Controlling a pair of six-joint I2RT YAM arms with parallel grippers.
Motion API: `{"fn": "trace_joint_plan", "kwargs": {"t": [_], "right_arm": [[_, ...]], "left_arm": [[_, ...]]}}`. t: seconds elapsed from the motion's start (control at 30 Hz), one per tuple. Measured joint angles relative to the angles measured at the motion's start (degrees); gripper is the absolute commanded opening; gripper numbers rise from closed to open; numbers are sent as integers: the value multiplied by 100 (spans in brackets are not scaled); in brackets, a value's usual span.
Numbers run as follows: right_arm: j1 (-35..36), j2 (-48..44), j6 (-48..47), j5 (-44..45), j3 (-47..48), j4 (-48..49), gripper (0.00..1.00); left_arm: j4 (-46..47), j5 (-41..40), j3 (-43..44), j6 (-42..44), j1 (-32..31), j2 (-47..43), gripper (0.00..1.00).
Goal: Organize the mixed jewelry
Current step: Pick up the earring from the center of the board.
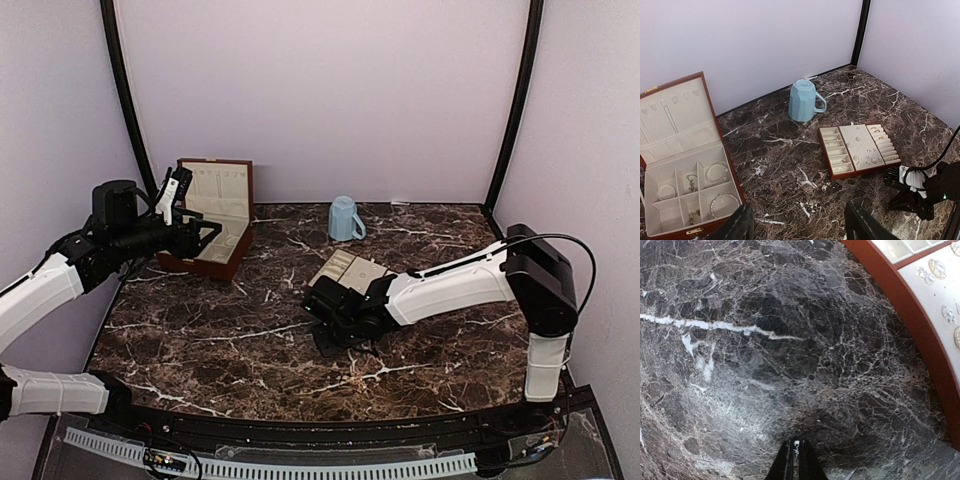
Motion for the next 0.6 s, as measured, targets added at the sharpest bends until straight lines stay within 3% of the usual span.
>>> {"fn": "trace_joint_plan", "kwargs": {"t": [0.17,0.6], "right_arm": [[0,0,2,15,0,-39,0],[2,-35,22,68,-13,15,0]], "left_arm": [[2,0,0,-2,0,0,64],[0,-2,0,0,0,0,65]]}}
